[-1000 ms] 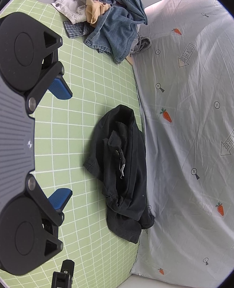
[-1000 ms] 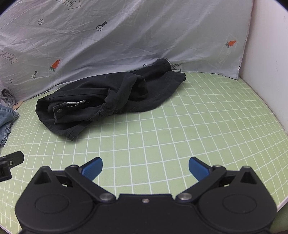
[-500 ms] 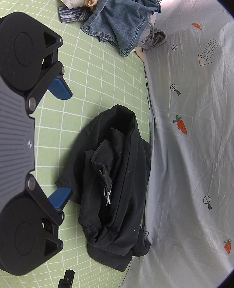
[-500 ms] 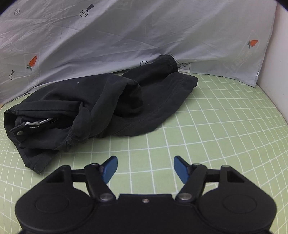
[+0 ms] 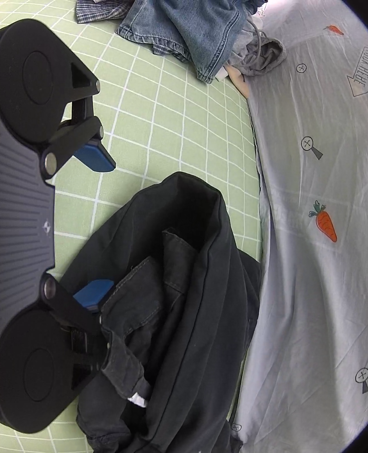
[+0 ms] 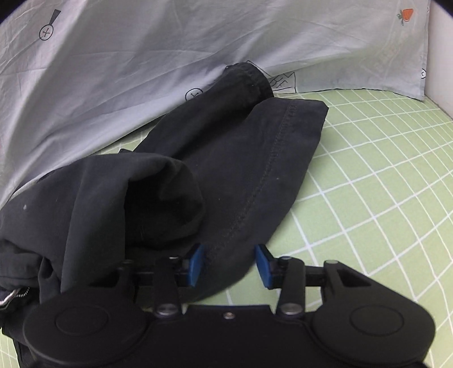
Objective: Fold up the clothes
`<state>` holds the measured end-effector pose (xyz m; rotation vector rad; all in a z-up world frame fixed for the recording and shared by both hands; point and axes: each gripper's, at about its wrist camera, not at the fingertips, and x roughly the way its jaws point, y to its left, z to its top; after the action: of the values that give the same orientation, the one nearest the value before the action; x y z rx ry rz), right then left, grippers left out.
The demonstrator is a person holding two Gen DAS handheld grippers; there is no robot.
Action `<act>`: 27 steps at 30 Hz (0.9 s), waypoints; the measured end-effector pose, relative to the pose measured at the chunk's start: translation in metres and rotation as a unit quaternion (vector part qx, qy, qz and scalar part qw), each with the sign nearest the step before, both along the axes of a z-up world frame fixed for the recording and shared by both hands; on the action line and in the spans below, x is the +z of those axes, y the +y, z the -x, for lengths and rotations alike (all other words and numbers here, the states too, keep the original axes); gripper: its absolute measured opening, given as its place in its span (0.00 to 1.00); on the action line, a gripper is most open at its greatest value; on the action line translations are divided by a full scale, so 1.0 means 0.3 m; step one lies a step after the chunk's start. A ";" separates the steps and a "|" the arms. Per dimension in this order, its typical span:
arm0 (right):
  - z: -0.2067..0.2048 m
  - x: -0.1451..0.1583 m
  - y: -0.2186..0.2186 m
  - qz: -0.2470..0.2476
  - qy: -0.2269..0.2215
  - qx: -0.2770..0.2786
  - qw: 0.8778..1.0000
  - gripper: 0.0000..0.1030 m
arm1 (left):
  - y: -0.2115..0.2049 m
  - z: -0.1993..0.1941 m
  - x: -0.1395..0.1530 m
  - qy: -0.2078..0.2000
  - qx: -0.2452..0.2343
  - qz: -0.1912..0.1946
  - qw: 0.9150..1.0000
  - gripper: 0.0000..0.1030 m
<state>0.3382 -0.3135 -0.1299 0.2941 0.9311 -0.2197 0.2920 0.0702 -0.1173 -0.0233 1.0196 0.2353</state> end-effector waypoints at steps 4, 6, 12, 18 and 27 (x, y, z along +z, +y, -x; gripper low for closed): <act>-0.034 -0.013 0.012 0.006 -0.001 -0.006 1.000 0.55 | 0.030 -0.029 -0.015 0.001 0.008 0.012 1.000 0.74; -0.045 -0.017 0.024 0.013 0.000 -0.007 1.000 0.59 | 0.031 -0.039 -0.019 0.001 0.008 0.016 1.000 0.74; -0.050 -0.014 0.055 0.059 -0.005 0.002 0.998 0.14 | 0.025 -0.054 -0.036 0.009 0.009 0.027 1.000 0.66; 0.038 0.024 0.004 0.046 -0.023 -0.023 0.998 0.05 | 0.015 -0.005 -0.048 0.029 0.002 0.014 0.999 0.19; 0.285 0.053 -0.141 0.159 -0.007 -0.058 0.986 0.06 | -0.011 0.166 0.016 0.021 0.003 0.048 0.999 0.18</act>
<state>0.2527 -0.3557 -0.1138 0.0544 0.8516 -0.4679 0.2423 0.0668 -0.1126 -0.1086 1.0722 0.1920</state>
